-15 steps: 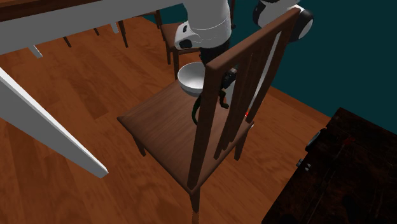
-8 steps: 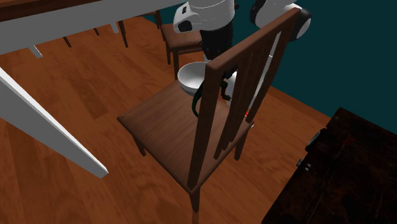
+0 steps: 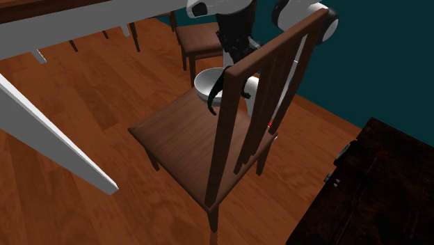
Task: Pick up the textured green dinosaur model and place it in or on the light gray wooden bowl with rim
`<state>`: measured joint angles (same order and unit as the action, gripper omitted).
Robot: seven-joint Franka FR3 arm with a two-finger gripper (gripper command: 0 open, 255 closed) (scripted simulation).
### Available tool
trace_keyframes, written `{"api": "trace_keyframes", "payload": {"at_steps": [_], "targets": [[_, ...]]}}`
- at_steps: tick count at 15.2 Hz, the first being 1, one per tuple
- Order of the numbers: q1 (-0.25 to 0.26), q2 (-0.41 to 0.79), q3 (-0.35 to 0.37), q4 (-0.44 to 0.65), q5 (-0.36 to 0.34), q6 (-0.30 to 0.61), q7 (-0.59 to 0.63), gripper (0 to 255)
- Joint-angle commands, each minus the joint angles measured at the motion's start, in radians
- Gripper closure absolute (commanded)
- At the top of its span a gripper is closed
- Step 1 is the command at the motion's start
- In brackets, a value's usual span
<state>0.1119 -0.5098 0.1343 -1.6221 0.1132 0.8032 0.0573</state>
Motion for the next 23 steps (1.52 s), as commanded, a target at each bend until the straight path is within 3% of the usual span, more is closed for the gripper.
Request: {"api": "trace_keyframes", "payload": {"at_steps": [1, 11, 23], "targets": [[0.000, -0.025, -0.043, -0.006, -0.040, -0.023, -0.059, 255], [0.024, -0.137, -0.263, -0.055, -0.287, -0.076, -0.352, 255], [0.009, -0.260, -0.263, -0.327, -0.280, 0.071, -0.330, 255]]}}
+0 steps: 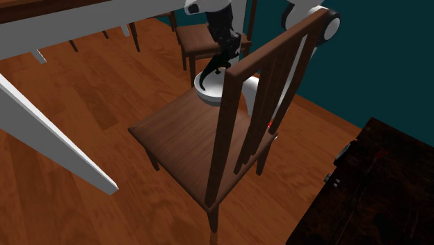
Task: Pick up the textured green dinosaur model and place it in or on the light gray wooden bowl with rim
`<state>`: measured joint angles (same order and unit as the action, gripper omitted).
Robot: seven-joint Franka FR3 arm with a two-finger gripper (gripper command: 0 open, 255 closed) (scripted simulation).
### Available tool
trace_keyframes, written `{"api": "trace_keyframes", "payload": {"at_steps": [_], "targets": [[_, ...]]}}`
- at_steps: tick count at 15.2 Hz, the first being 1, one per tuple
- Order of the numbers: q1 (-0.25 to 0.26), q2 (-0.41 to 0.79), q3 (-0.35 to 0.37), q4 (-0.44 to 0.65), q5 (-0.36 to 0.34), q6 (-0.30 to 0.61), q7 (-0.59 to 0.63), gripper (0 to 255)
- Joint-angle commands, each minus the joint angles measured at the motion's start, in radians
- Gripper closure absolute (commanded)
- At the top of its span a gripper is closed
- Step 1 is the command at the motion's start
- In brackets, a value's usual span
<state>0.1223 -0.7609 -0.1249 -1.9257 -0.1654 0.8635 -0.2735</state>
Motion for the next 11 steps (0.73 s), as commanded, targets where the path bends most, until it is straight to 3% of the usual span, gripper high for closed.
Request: {"api": "trace_keyframes", "payload": {"at_steps": [1, 10, 11], "targets": [[-0.002, -0.018, -0.004, -0.044, -0.001, 0.022, 0.003, 255], [-0.002, -0.034, -0.005, -0.081, -0.001, 0.043, 0.006, 255], [-0.002, -0.034, -0.005, -0.081, -0.001, 0.043, 0.006, 0]]}}
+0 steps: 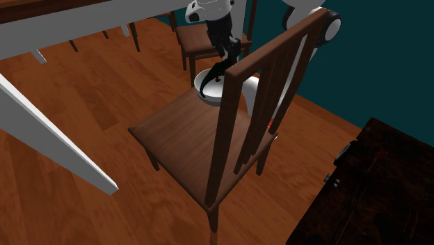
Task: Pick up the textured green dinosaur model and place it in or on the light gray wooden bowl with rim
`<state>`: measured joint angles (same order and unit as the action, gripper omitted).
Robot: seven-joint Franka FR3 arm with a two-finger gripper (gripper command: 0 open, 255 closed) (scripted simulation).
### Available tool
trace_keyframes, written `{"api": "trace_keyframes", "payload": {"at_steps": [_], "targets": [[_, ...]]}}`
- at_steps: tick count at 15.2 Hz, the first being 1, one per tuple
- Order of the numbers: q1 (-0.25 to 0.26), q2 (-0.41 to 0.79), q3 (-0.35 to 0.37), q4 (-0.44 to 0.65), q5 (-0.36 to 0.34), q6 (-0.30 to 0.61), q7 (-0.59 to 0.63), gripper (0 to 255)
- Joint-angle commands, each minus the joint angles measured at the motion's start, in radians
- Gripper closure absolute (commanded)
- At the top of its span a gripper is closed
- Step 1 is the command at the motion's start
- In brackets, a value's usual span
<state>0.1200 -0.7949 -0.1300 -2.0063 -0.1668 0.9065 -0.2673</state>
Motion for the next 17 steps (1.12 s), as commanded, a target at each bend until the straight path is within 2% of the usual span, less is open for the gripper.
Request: {"api": "trace_keyframes", "payload": {"at_steps": [1, 5, 9, 17], "targets": [[0.000, 0.000, 0.000, 0.000, 0.000, 0.000, 0.000, 0], [0.000, 0.000, 0.000, 0.000, 0.000, 0.000, 0.000, 0], [0.006, 0.123, 0.004, 0.212, 0.005, -0.089, -0.013, 0], [0.017, 0.122, -0.001, 0.212, 0.004, -0.090, -0.007, 0]]}}
